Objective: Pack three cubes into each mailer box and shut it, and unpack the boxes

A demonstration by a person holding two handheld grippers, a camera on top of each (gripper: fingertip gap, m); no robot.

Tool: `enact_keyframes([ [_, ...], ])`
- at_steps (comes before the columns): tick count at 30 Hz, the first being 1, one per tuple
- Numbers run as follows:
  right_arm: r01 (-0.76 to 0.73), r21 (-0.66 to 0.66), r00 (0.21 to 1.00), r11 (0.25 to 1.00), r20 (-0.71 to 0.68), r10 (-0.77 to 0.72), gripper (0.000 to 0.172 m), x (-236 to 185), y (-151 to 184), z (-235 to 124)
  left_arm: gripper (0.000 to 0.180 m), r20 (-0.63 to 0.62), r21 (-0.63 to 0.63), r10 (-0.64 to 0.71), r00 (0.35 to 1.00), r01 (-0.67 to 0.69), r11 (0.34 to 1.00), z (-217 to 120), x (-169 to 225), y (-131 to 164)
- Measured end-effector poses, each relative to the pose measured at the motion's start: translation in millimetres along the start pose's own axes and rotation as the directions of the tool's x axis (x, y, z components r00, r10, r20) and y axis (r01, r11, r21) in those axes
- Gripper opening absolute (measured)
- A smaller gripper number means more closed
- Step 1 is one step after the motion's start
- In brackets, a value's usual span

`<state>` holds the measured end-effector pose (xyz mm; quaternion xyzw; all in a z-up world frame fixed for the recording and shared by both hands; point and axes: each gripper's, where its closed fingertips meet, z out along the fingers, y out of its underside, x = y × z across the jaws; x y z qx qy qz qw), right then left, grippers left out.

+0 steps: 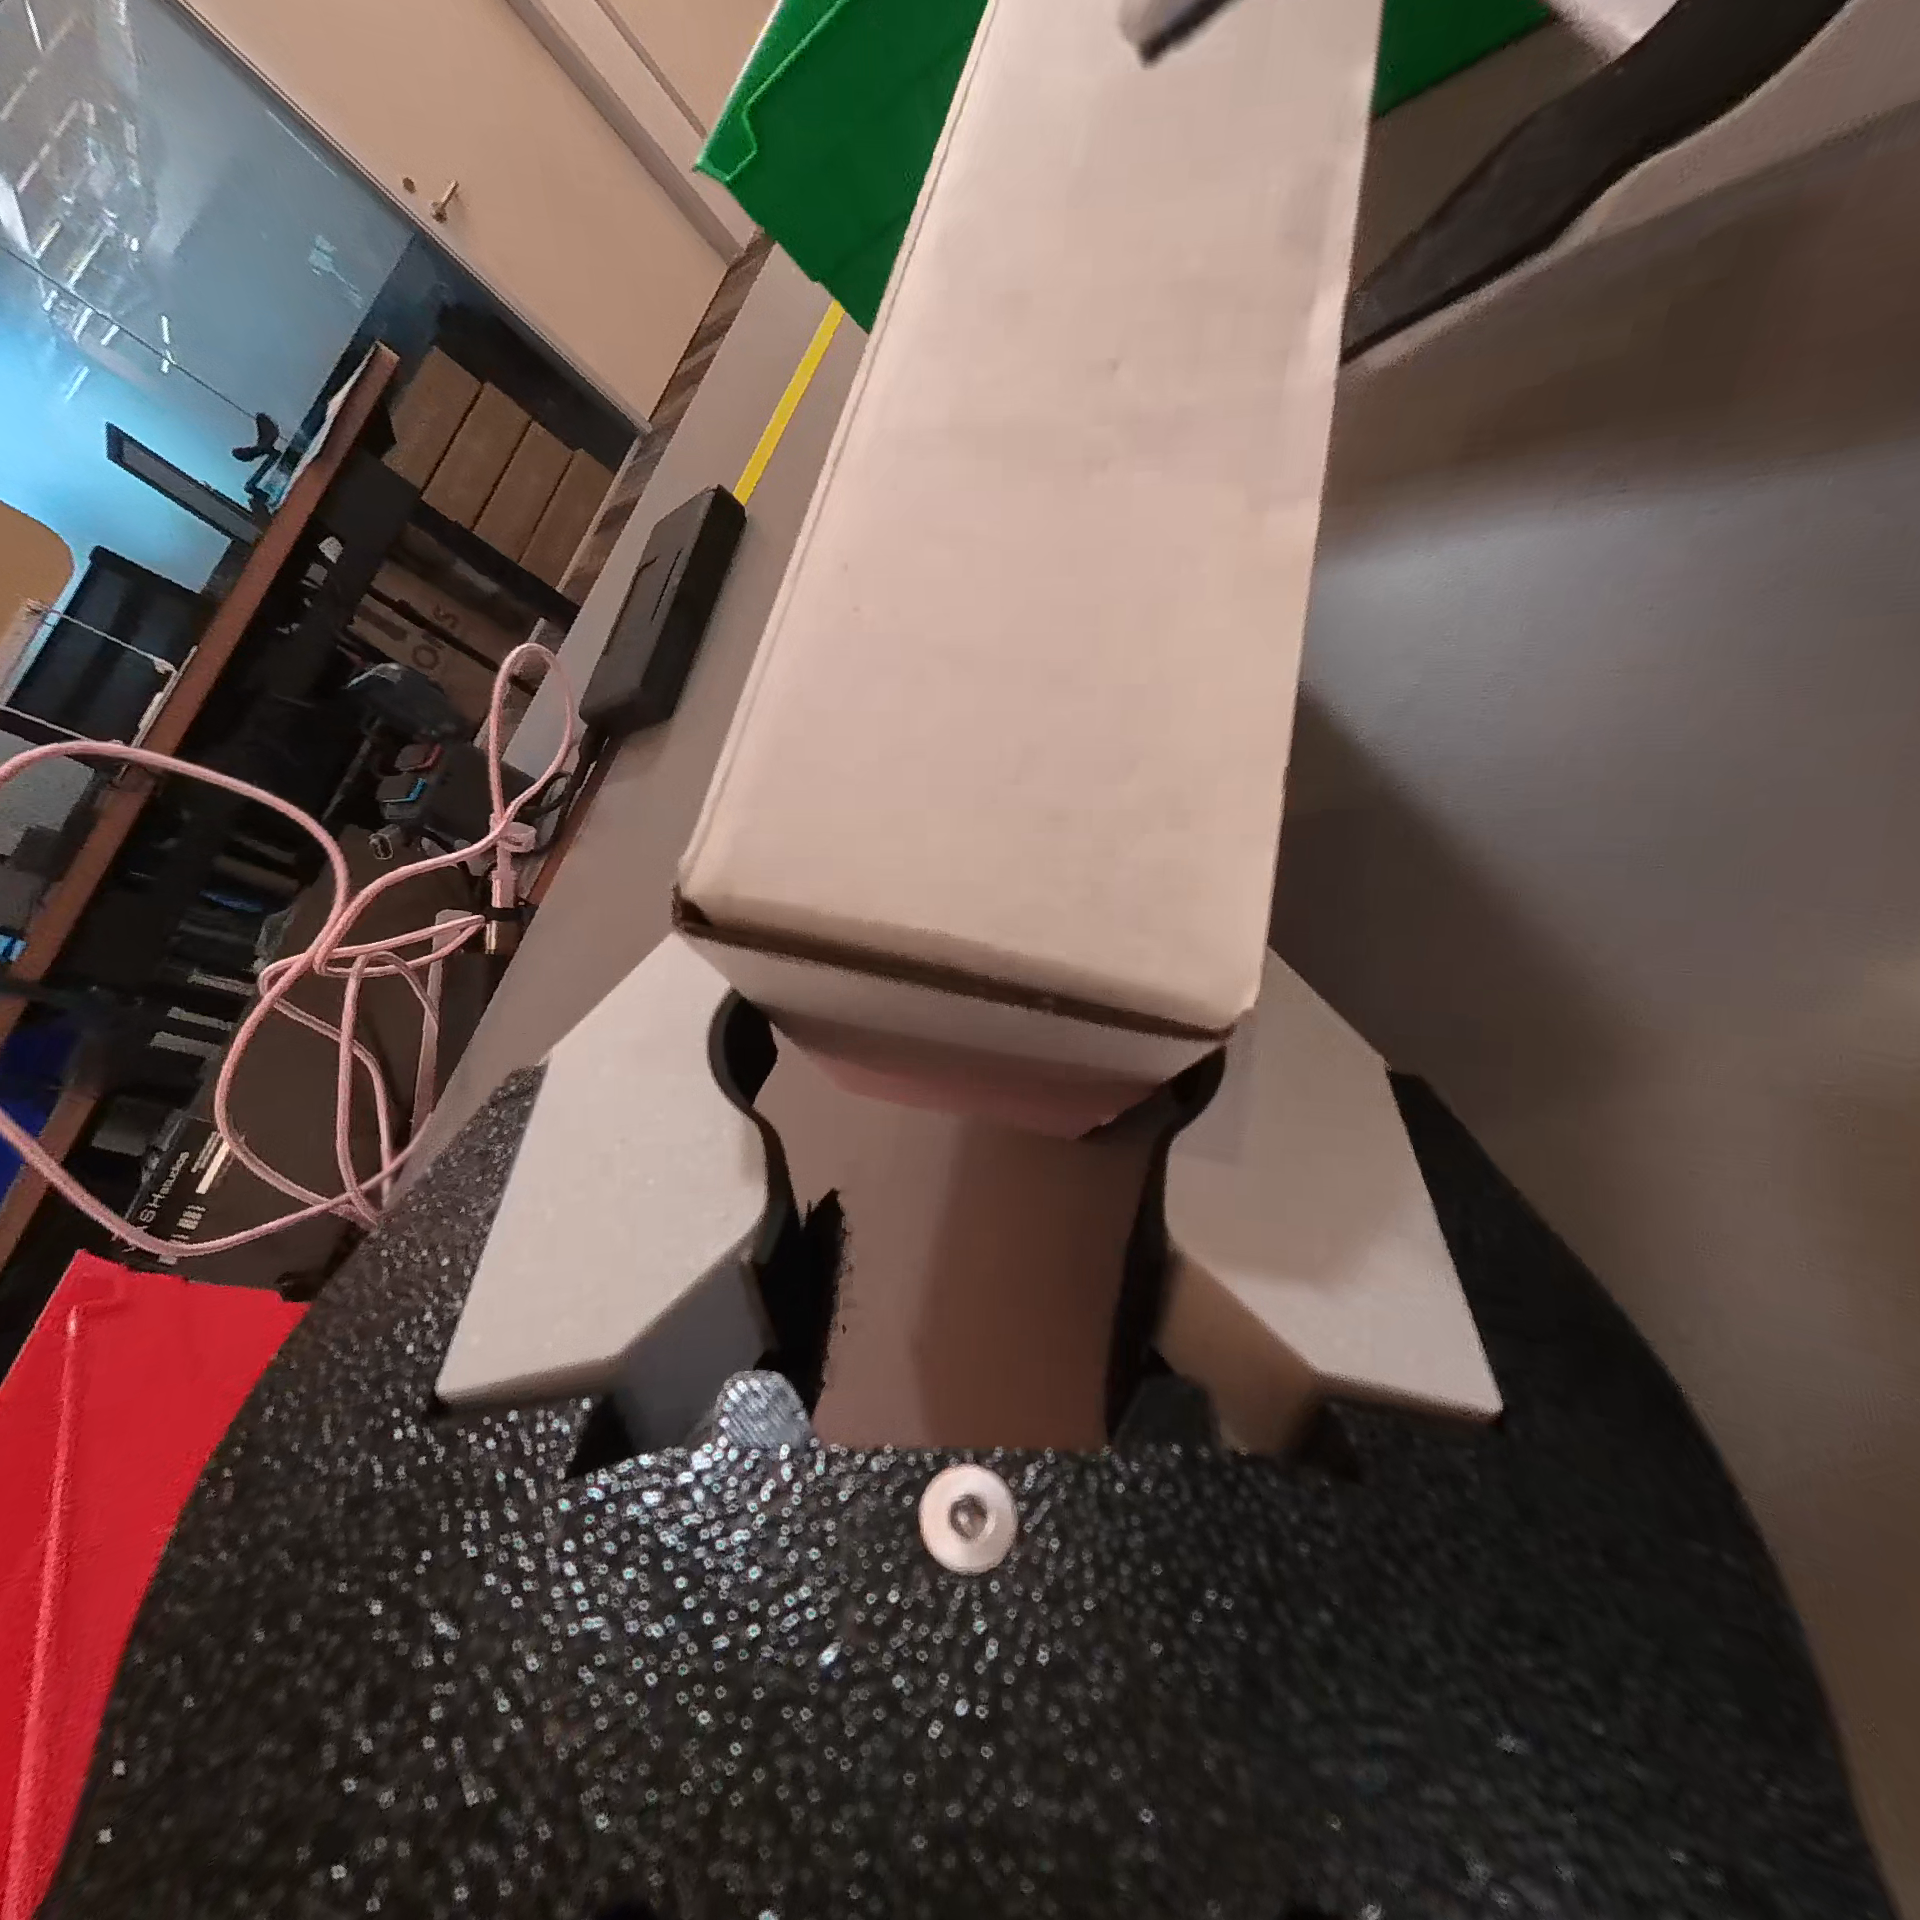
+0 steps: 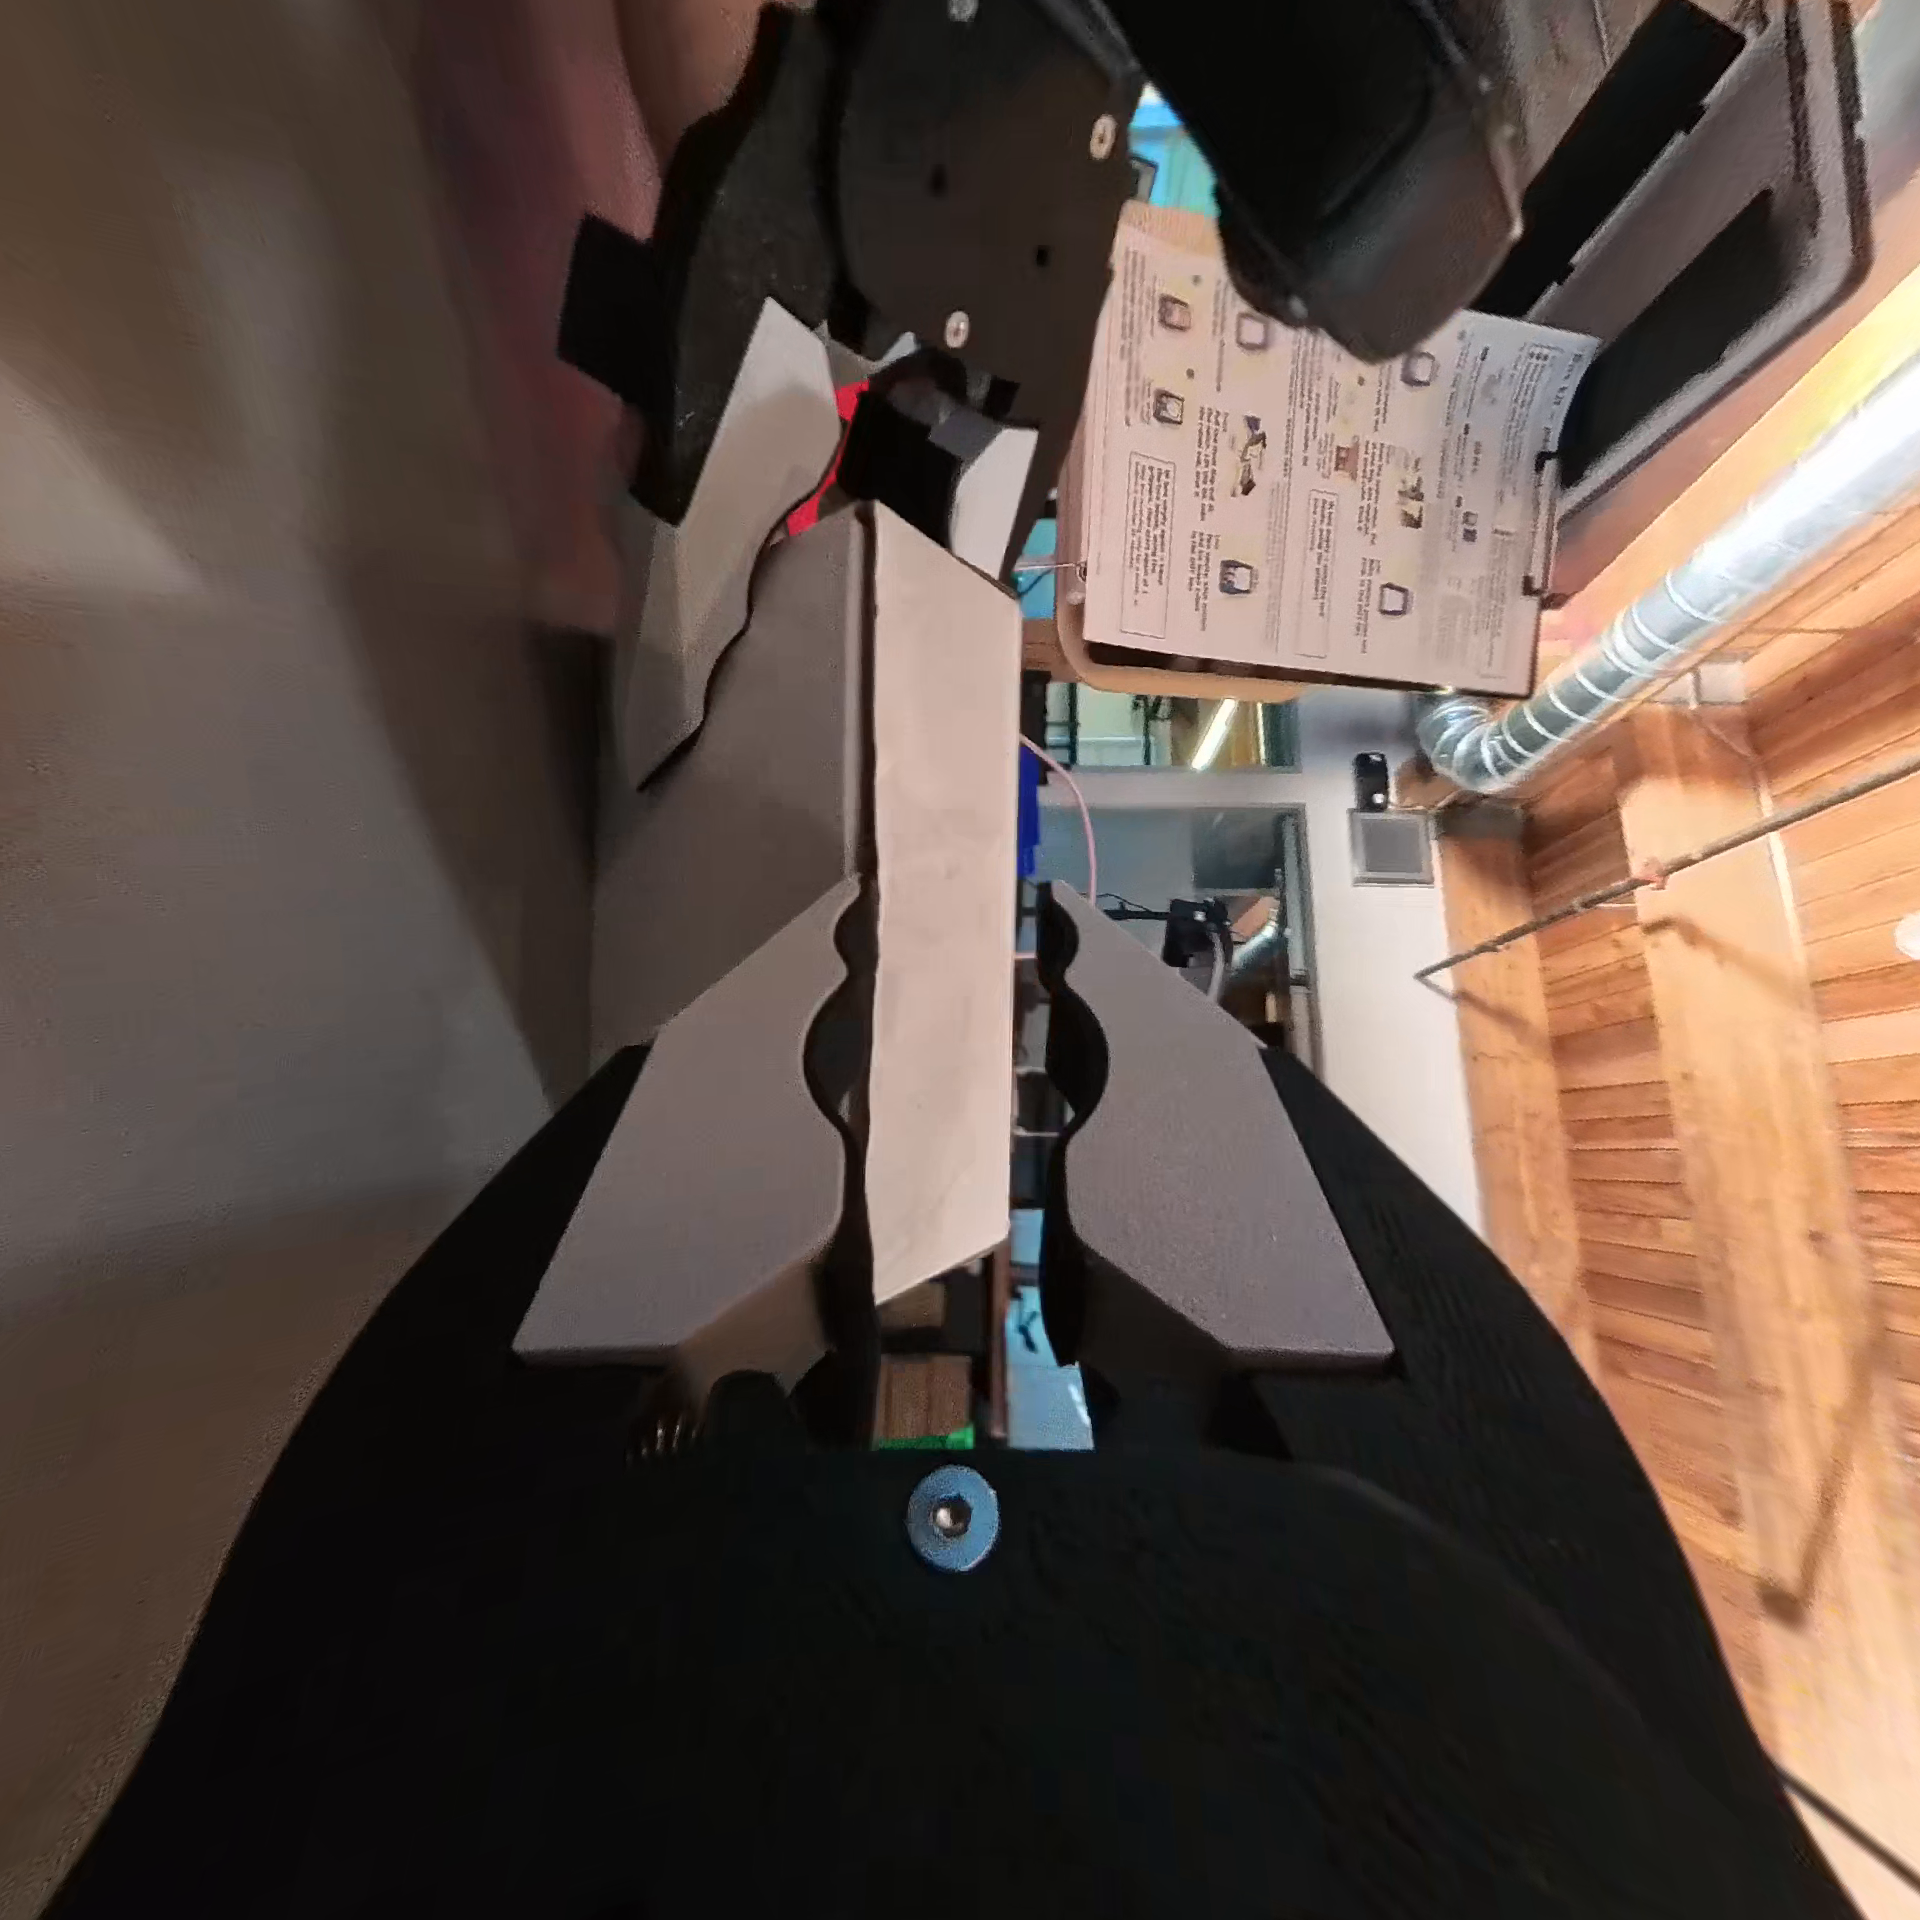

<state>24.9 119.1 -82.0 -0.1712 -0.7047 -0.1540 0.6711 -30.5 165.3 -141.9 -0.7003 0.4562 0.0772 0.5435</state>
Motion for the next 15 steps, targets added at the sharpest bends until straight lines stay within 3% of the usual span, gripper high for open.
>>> enact_keyframes([
  [15,-0.003,-0.022,0.993,1.0,-0.114,0.0,0.024,10,-4,5,0.074,0.022,-0.039,-0.026,0.999,0.027,0.999,0,-7,7],
])
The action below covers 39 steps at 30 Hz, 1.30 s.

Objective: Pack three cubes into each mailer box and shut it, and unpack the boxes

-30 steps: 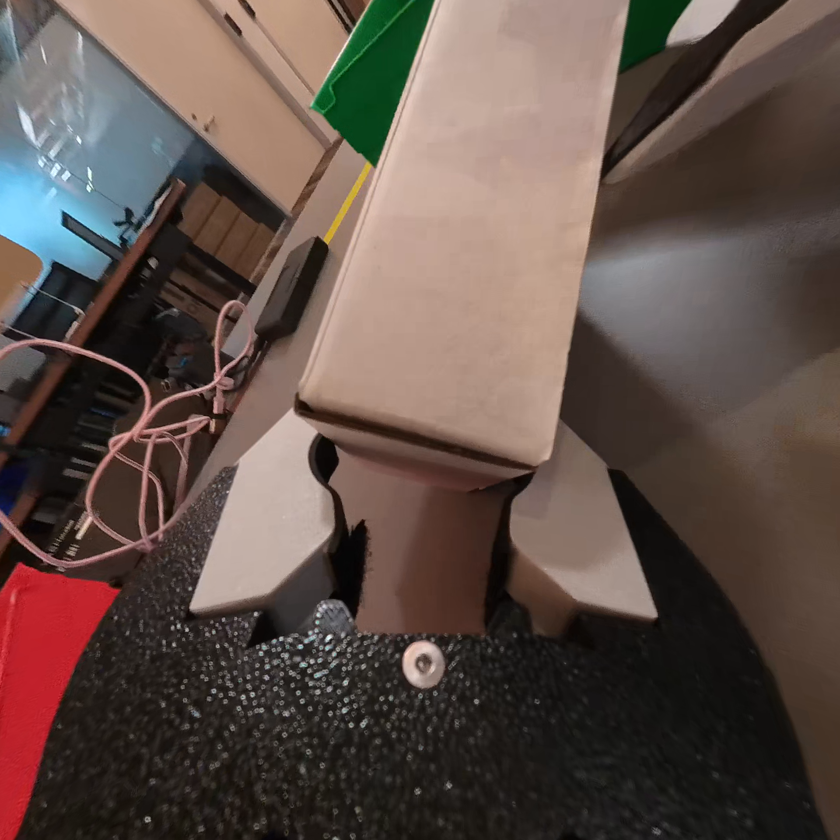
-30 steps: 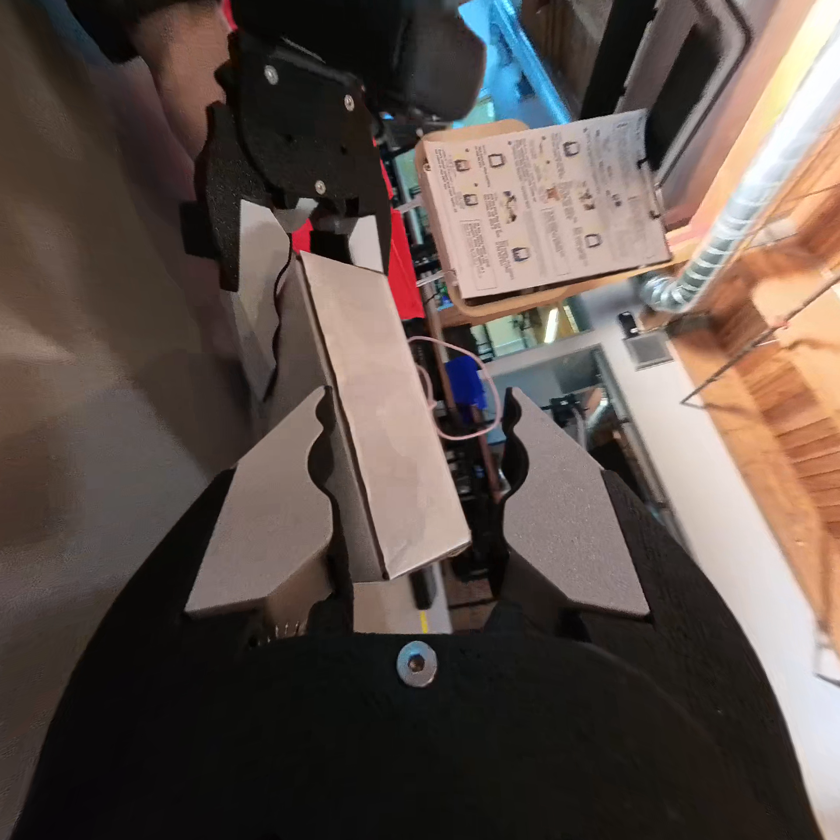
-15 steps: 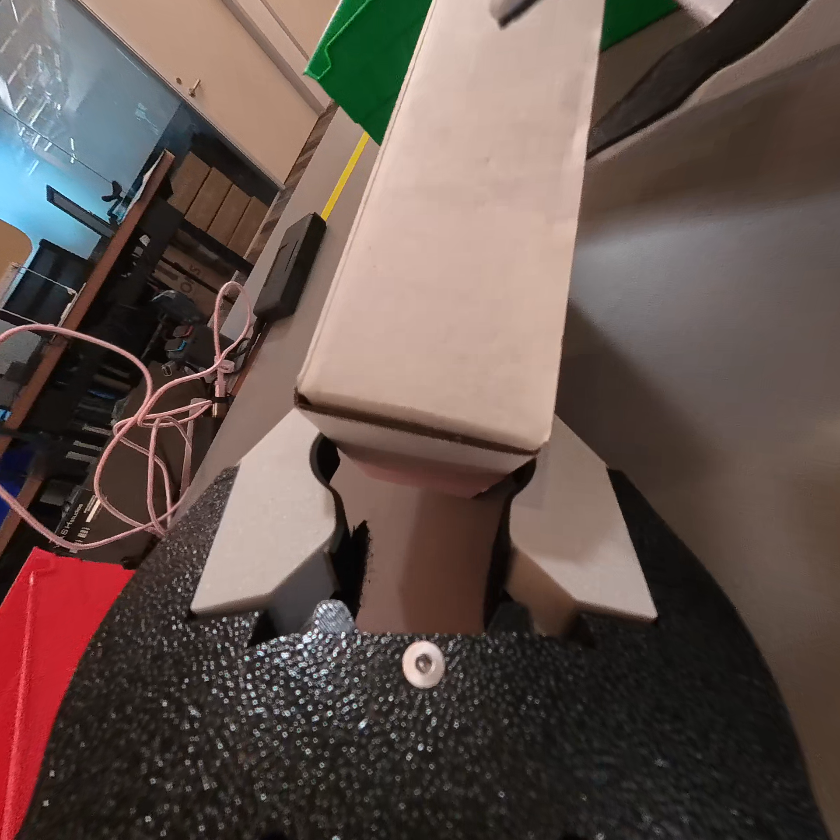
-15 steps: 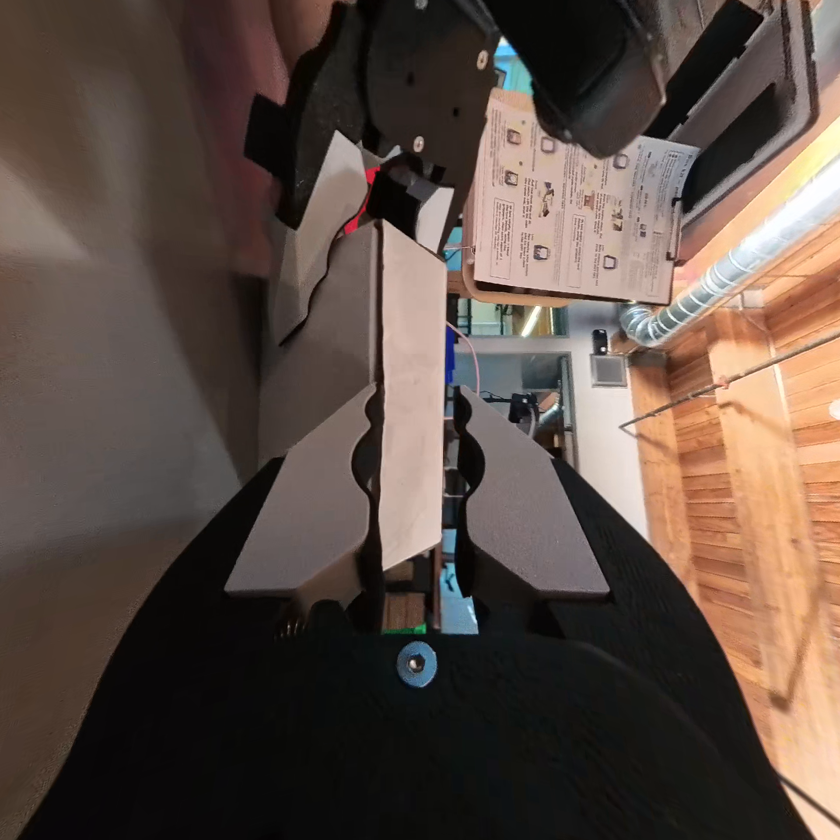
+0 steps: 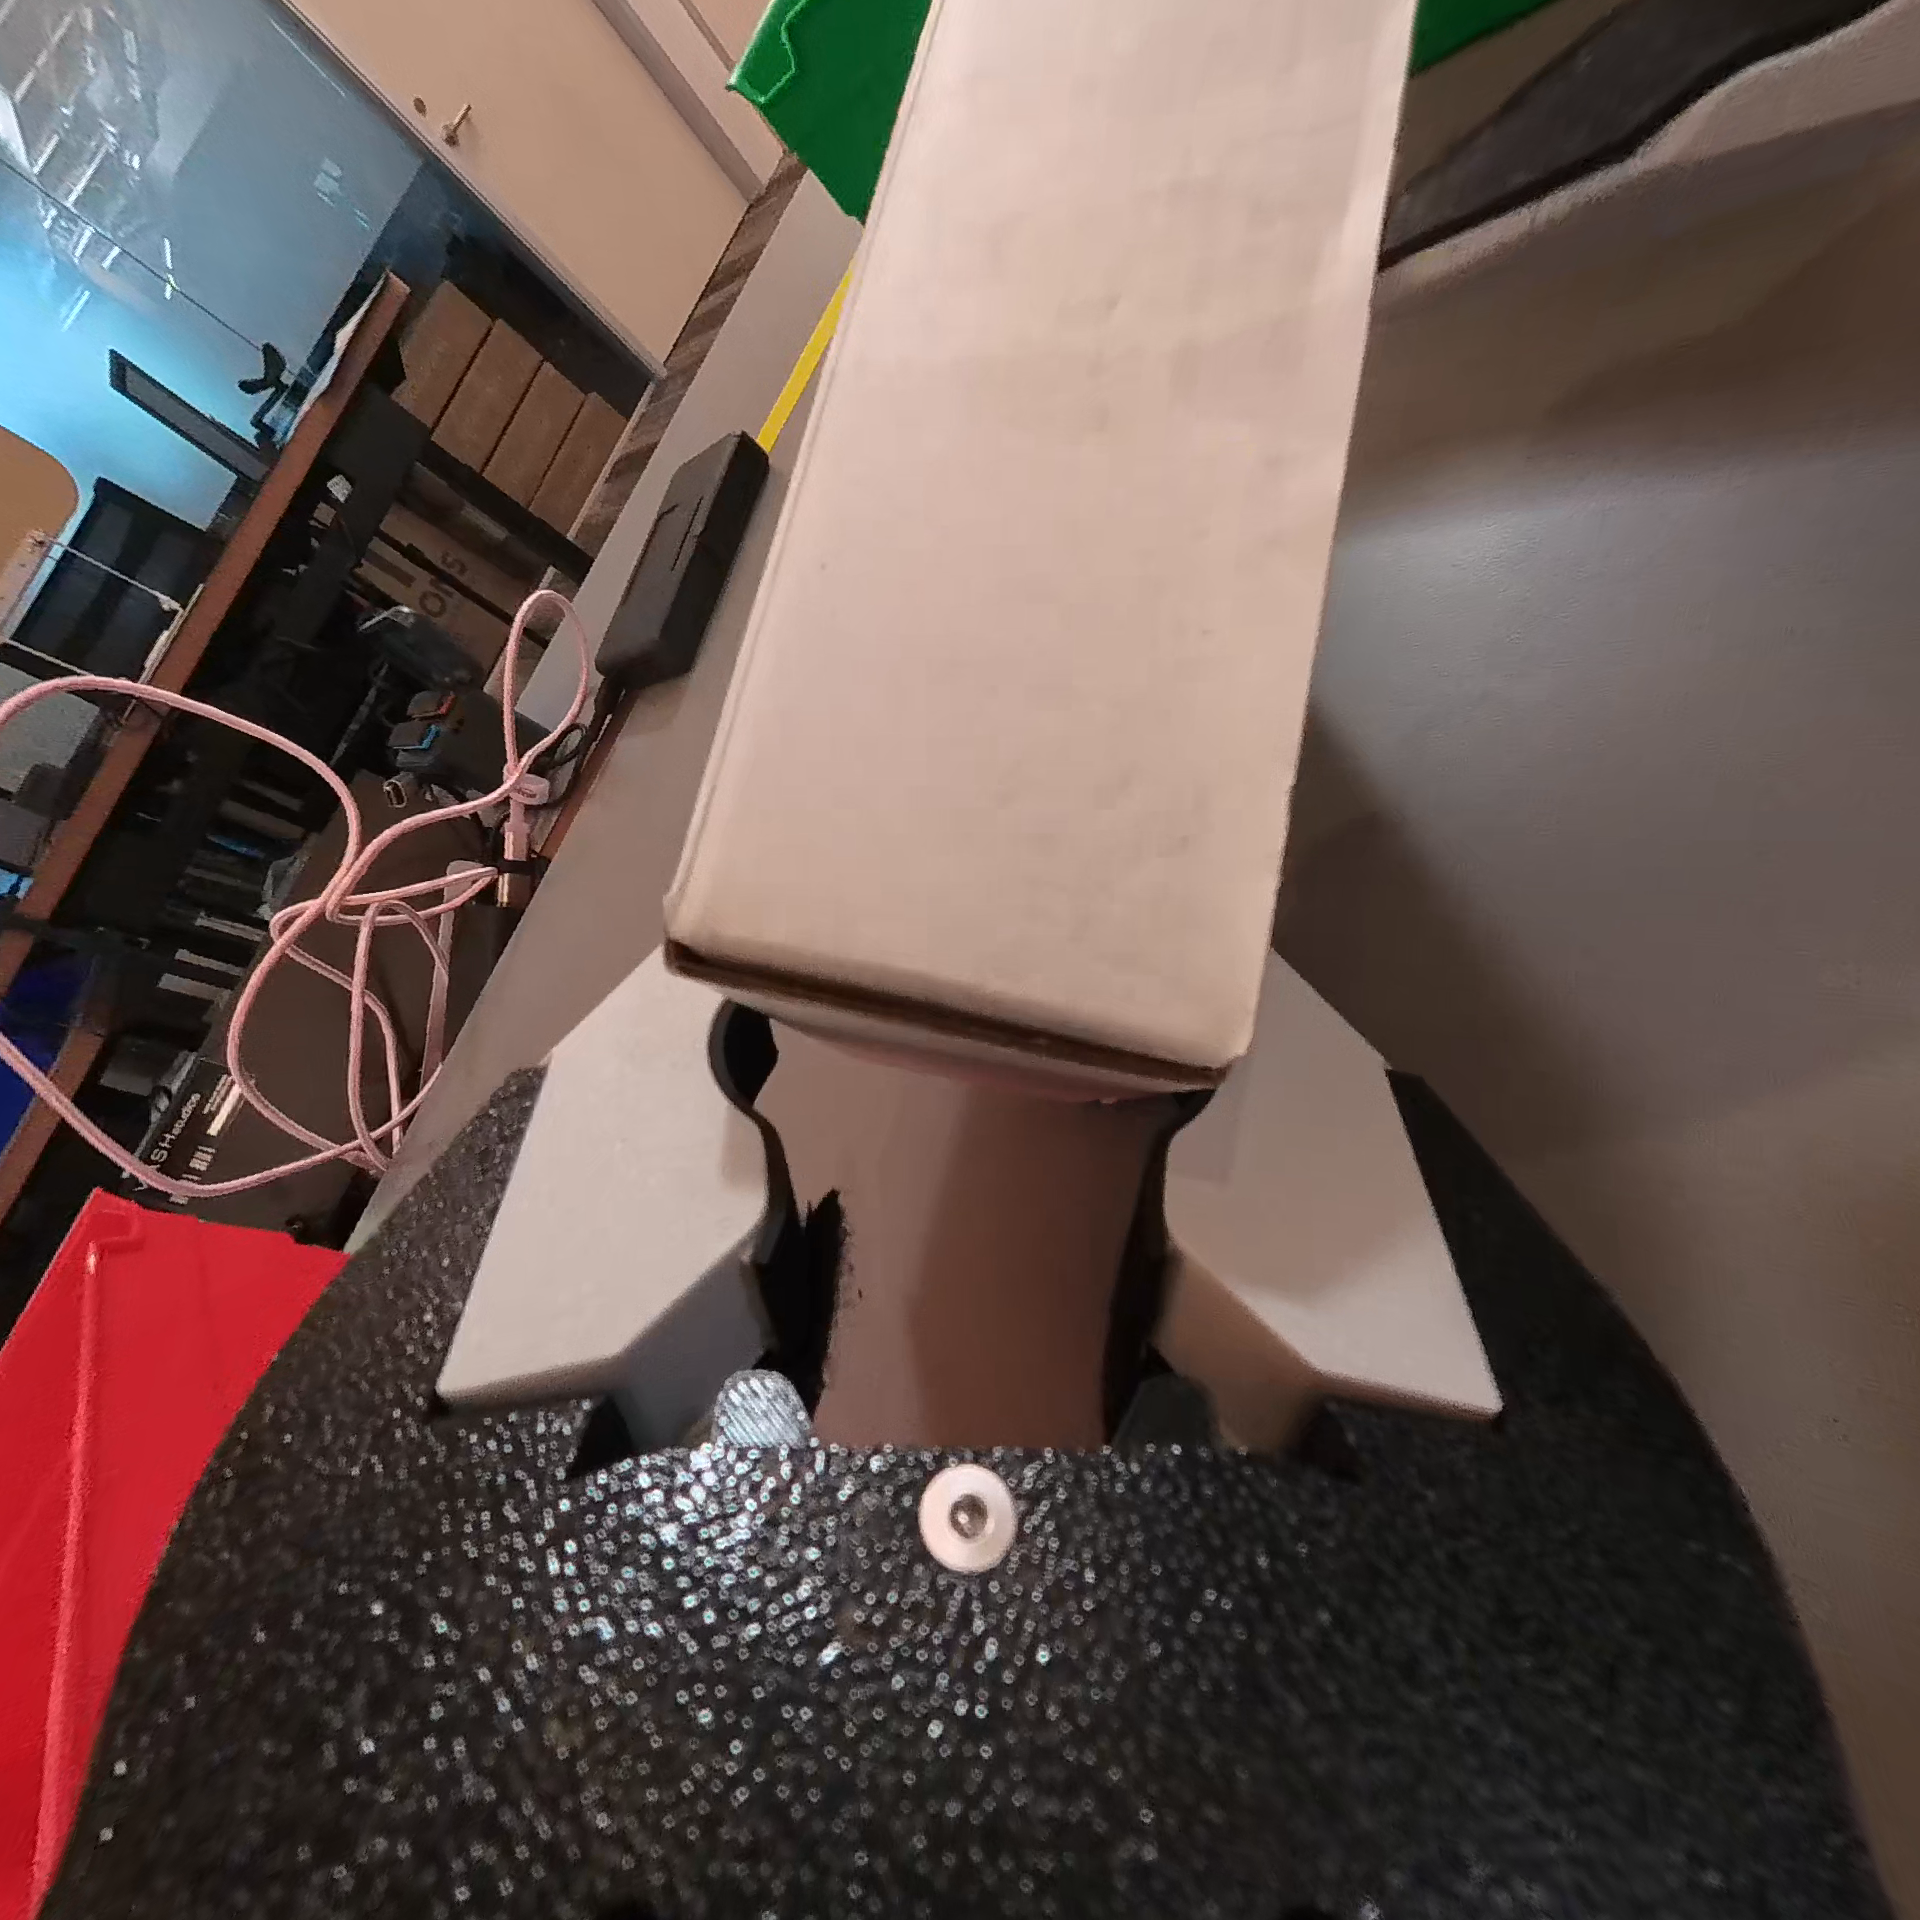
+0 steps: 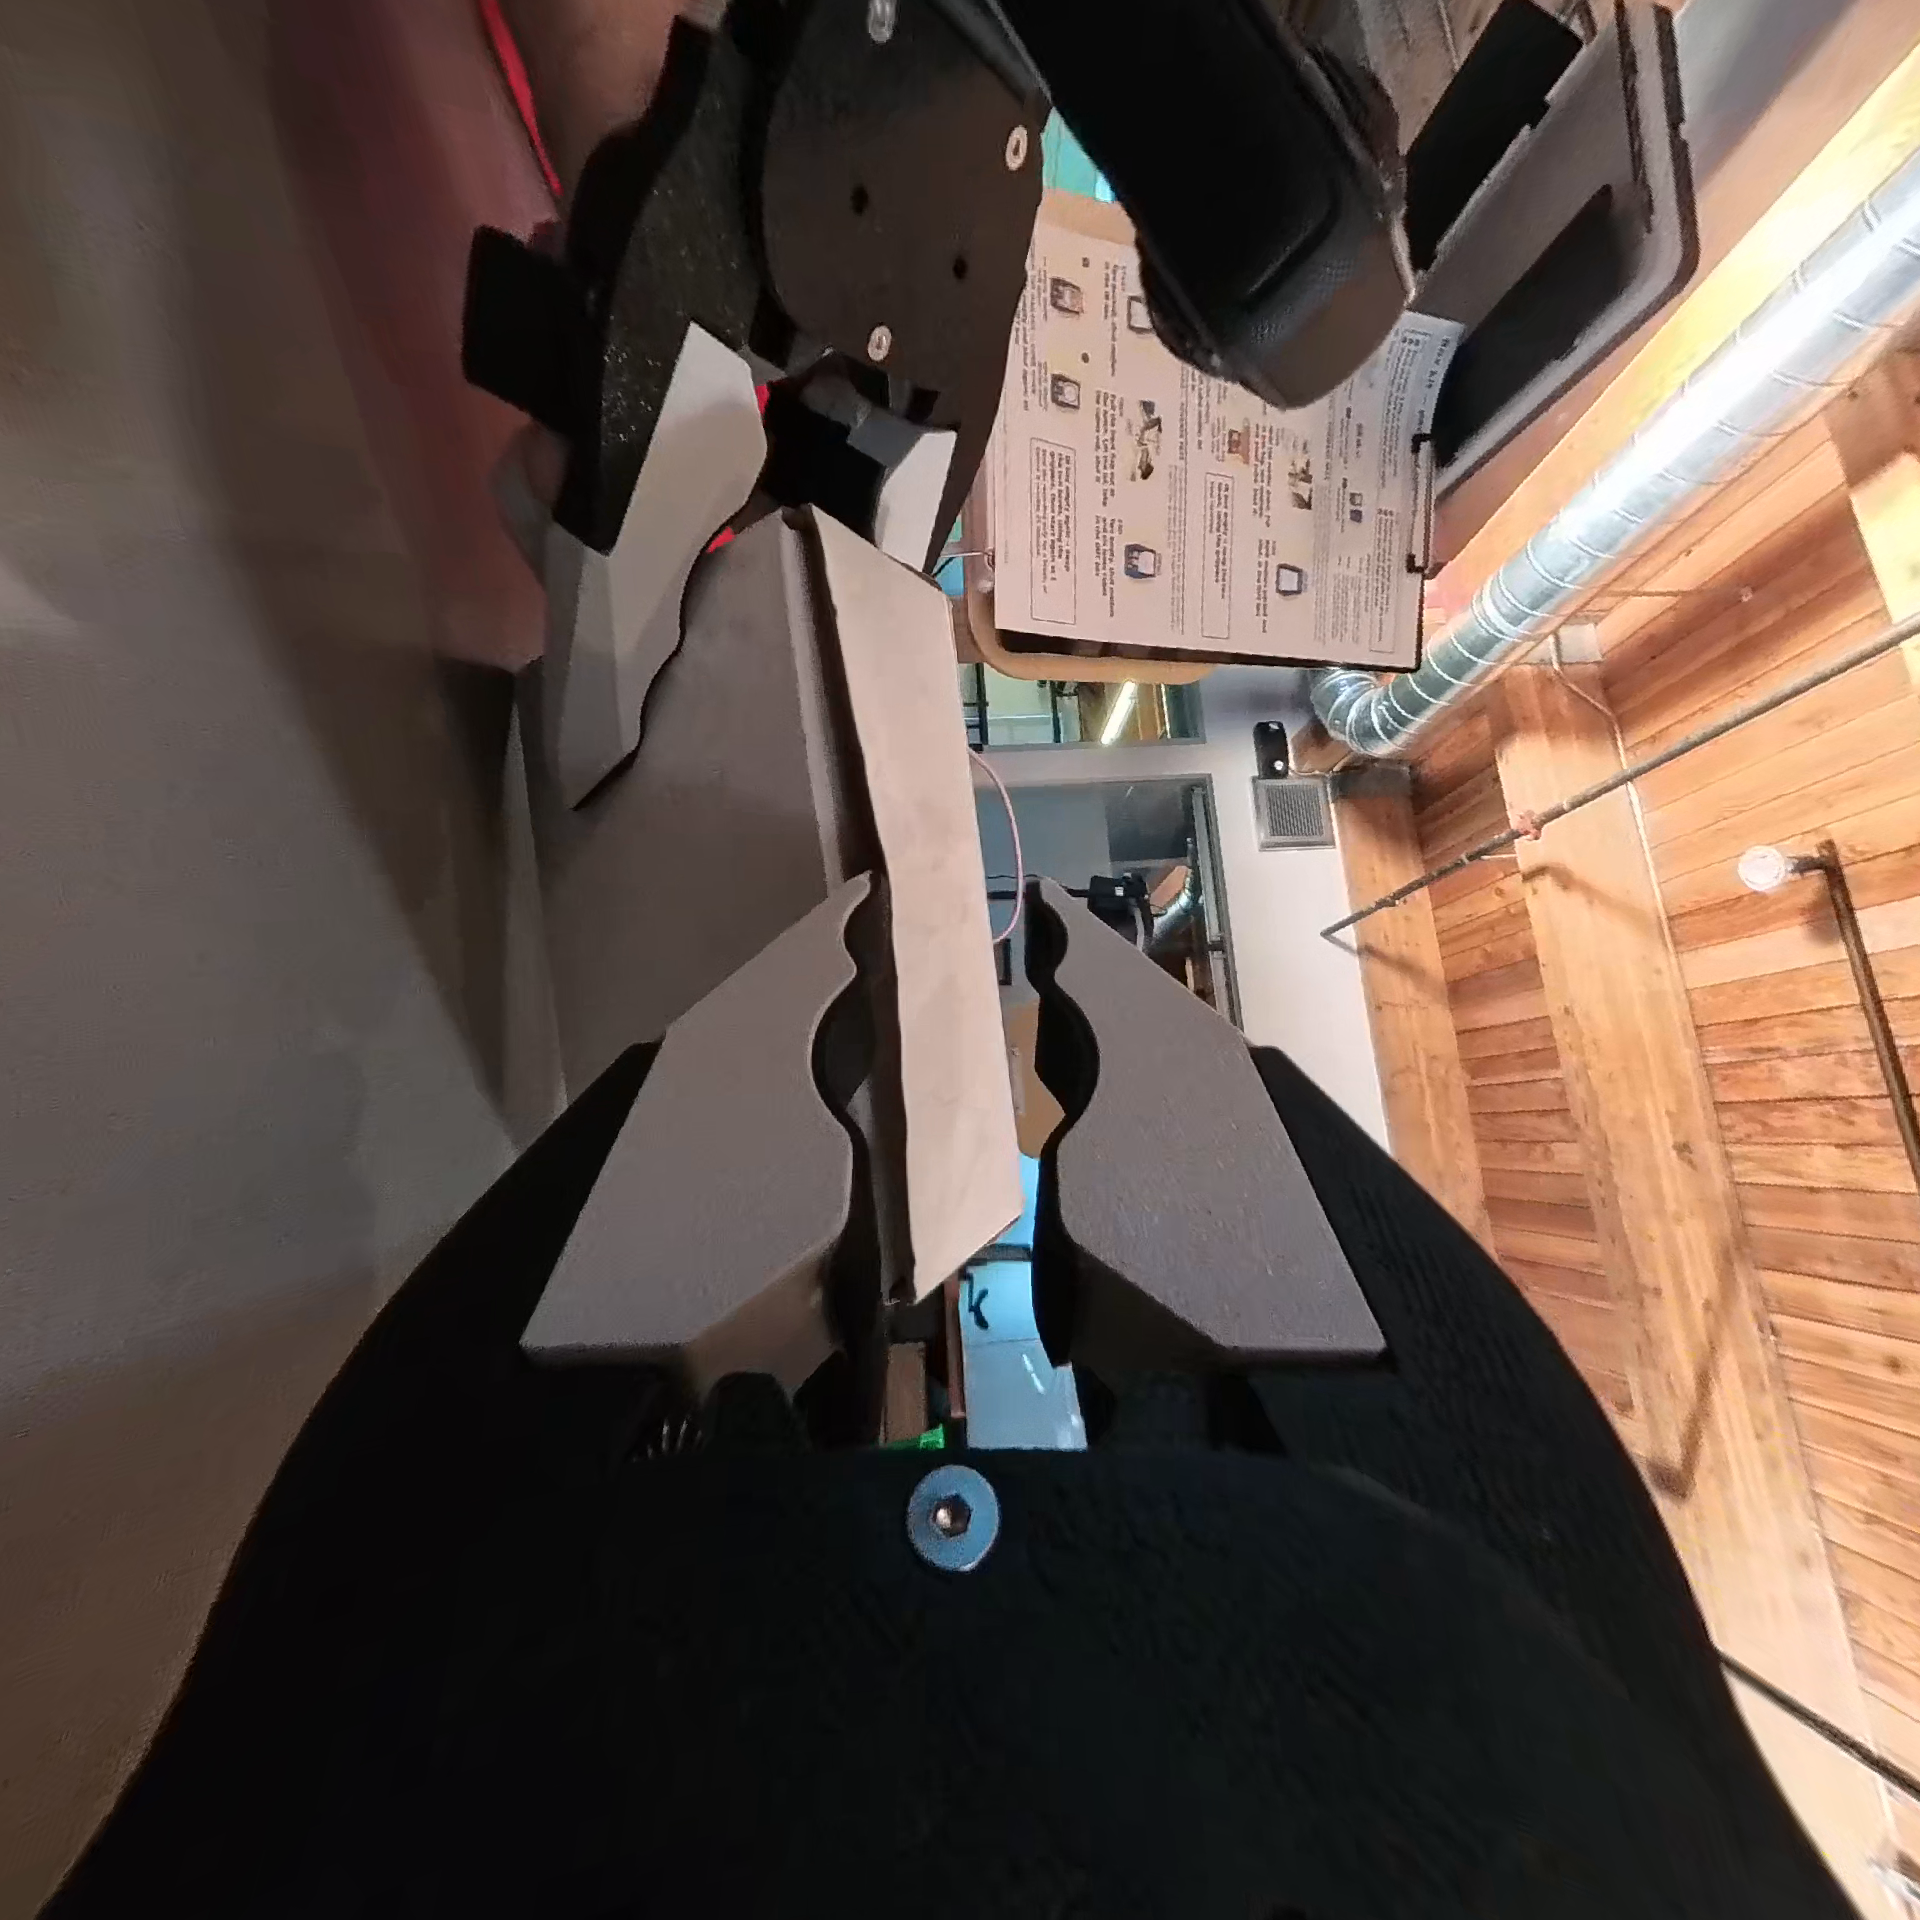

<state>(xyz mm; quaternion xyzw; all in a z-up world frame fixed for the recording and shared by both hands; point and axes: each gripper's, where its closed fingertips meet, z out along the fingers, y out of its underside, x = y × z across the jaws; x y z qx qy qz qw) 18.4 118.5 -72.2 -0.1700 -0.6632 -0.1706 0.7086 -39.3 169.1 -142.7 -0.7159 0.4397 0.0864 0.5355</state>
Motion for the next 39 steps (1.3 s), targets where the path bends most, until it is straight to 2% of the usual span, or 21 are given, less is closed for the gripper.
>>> enact_keyframes([
  [6,-0.02,-0.009,1.0,1.0,-0.009,0.02,0.01,4,4,0,0.074,-0.024,0.012,-0.057,0.998,0.057,0.998,-6,3,-14],
  [9,-0.026,-0.021,0.999,0.999,0.042,0.027,0.01,1,9,-2,0.074,-0.052,0.031,-0.057,0.997,0.058,0.998,-11,6,-21],
  [11,-0.034,-0.046,0.997,0.998,0.061,0.037,0.003,1,13,-1,0.074,-0.052,0.06,-0.068,0.996,0.071,0.996,-14,5,-27],
  [13,-0.093,-0.07,0.991,0.993,0.094,0.099,0.003,0,13,-1,0.074,-0.009,0.058,-0.023,1.0,0.023,0.998,-14,0,-26],
  [16,-0.281,-0.067,0.945,0.957,0.158,0.288,0.002,4,13,-3,0.074,0.039,0.029,0.091,0.995,-0.092,0.995,-13,-2,-19],
  [19,-0.51,-0.026,0.839,0.86,0.206,0.504,0.0,27,11,-15,0.074,0.106,0.007,0.289,0.952,-0.291,0.957,-12,-2,-20],
  [23,-0.546,-0.049,0.81,0.836,0.222,0.542,0.002,26,20,-18,0.075,0.197,-0.002,0.457,0.867,-0.466,0.885,-12,-7,-24],
  [26,-0.529,-0.063,0.823,0.846,0.204,0.53,0.002,27,18,-14,0.076,0.203,0.07,0.45,0.869,-0.472,0.879,-15,-5,-25],
  [29,-0.486,-0.108,0.845,0.867,0.195,0.498,0.0,21,21,-11,0.079,0.133,0.16,0.319,0.938,-0.338,0.927,-18,1,-27],
  [30,-0.462,-0.124,0.86,0.878,0.179,0.478,0.0,22,24,-10,0.087,0.102,0.176,0.269,0.958,-0.283,0.943,-19,2,-27],
  [32,-0.459,-0.148,0.862,0.876,0.166,0.48,0.0,23,28,-11,0.118,0.029,0.188,0.145,0.989,-0.148,0.971,-21,3,-28],
  [33,-0.468,-0.154,0.857,0.87,0.161,0.489,0.0,24,29,-11,0.126,-0.003,0.202,0.073,0.997,-0.071,0.977,-21,2,-30],
  [36,-0.468,-0.166,0.857,0.868,0.154,0.492,0.0,24,31,-11,0.131,-0.1,0.265,-0.098,0.99,0.121,0.957,-25,4,-42],
  [39,-0.407,-0.19,0.888,0.893,0.147,0.436,0.0,23,32,-10,0.132,-0.23,0.325,-0.291,0.929,0.355,0.877,-31,1,-57],
])
